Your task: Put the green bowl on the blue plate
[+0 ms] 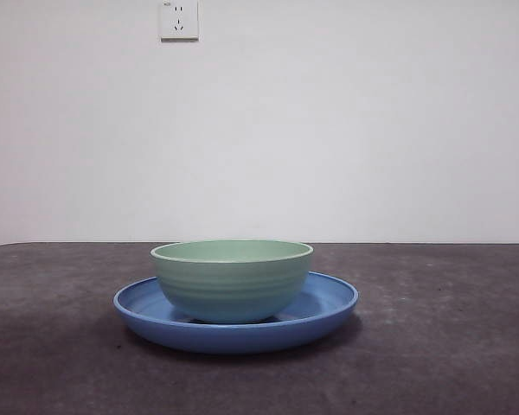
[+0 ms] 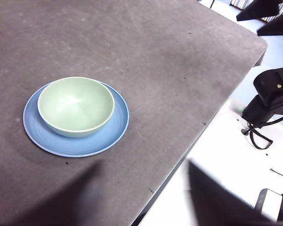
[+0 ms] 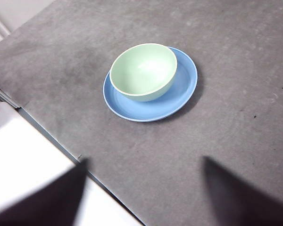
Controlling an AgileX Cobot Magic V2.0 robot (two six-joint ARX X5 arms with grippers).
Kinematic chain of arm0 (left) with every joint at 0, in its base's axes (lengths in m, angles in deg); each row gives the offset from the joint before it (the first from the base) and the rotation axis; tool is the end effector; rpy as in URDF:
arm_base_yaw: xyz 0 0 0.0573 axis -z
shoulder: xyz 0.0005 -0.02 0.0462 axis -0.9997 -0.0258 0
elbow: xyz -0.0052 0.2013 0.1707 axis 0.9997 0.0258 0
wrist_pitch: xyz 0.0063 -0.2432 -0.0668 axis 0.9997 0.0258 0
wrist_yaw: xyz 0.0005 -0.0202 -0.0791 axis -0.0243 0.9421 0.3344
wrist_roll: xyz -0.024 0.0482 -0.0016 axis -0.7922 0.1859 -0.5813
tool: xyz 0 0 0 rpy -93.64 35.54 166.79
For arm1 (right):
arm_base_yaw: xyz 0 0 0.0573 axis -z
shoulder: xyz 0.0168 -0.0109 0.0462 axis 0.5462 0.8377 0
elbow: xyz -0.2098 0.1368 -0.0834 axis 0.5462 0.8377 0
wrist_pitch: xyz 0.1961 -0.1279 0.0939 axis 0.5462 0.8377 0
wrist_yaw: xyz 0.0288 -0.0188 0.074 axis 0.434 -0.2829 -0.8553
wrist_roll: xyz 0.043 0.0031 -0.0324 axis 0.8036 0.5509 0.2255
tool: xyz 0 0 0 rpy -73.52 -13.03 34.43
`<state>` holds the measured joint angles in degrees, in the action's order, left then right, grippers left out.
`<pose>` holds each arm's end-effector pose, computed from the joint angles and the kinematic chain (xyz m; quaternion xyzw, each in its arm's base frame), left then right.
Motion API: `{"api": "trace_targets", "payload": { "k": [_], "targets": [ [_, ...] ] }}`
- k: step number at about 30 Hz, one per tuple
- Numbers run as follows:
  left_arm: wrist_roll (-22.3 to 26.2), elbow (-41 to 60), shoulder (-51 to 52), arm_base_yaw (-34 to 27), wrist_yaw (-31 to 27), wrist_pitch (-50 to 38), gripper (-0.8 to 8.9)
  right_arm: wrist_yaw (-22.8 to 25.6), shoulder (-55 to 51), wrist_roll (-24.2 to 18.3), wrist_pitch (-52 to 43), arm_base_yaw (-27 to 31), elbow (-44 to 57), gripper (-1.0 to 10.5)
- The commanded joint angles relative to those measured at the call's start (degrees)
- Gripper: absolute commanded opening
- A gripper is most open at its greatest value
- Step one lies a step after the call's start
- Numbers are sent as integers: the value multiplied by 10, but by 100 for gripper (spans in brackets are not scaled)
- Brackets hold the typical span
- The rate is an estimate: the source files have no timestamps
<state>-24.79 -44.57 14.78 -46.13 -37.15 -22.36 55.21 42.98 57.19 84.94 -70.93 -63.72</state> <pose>0.0304 -0.0378 0.3478 0.0264 0.2502 -0.4556 0.8539 0.0339 0.0321 0.3315 0.0238 0.3142 0.3493 0.8824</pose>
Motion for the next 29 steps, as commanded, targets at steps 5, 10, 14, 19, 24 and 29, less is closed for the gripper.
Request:
{"api": "trace_targets", "payload": {
  "k": [5, 10, 14, 19, 24, 29],
  "targets": [
    [-11, -4, -2, 3, 1, -6, 15, 0, 2, 4, -4, -4, -2, 11],
    [-11, -4, -2, 3, 1, -6, 15, 0, 0, 3, -5, -4, -3, 11],
    [-11, -4, -2, 3, 1, -6, 15, 0, 0, 3, -5, -4, -3, 11],
    [-11, -4, -2, 3, 1, -6, 15, 0, 0, 3, -5, -4, -3, 11],
    [-10, -4, -1, -16, 1, -7, 15, 0, 0, 3, -5, -4, -3, 11],
    [-10, 3, -1, -116, 1, -7, 15, 0, 0, 3, -5, -4, -3, 11]
  ]
}}
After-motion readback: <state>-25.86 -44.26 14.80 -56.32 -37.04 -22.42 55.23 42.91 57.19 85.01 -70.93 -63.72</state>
